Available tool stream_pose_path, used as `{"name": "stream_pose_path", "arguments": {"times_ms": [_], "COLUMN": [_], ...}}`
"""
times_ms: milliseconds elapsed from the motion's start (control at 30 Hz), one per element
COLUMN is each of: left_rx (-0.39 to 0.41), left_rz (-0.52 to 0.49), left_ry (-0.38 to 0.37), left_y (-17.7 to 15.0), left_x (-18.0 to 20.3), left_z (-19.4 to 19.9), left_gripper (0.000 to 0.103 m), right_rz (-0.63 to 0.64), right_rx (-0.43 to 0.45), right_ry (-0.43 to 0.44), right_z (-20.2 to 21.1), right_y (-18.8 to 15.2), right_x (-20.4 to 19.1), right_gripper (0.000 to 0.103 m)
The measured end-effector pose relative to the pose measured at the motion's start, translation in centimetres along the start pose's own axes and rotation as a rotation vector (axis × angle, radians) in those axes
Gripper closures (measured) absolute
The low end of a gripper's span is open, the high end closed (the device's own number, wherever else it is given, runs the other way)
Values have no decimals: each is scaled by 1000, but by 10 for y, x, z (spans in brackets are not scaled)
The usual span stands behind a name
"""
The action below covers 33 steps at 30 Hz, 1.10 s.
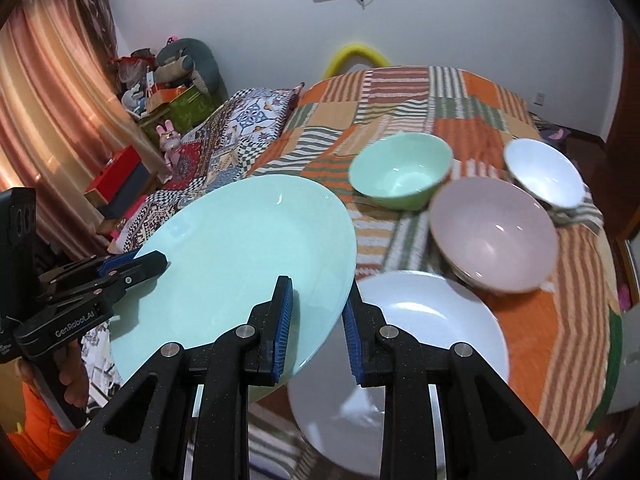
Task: Organize plates and bowls
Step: 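Carry the light green plate over the white plate stack with both tools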
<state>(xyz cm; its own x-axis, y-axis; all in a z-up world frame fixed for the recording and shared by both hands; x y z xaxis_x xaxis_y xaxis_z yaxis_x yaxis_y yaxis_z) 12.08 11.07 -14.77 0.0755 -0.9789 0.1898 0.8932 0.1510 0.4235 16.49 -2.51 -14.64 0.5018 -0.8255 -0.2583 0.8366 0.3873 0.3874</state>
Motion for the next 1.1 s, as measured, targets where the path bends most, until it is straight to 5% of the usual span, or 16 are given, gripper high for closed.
{"name": "stream_pose_path", "arguments": {"times_ms": [567,1100], "left_rx": [-96,-201], "left_rz": [-112,-127], "left_ry": [-21,-33], "left_y": [-7,-18], "left_x": [77,97], "left_z": [-32,-78], "left_gripper": [79,79], "right_rz": [-135,-220], "right_rx": [2,-66], "right_ry": [-15,-13], "right_z": [19,-3], "right_y": [-54,-81], "right_x": [62,89], "right_gripper": [80,80]}}
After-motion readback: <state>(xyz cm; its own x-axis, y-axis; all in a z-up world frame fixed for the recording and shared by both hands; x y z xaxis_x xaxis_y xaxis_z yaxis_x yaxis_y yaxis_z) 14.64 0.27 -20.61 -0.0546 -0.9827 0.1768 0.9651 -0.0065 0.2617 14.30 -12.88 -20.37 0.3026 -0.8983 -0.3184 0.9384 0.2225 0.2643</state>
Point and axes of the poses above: each gripper's, at about its wrist camera, not at the fingertips, and z roughly against the way its jaws point, x to its right, y to its top, the point moved 4 cm from there along -z, roughly the way its jaws point, and after that the axes turned 15 degrees about -x, right-handed, at the moved point
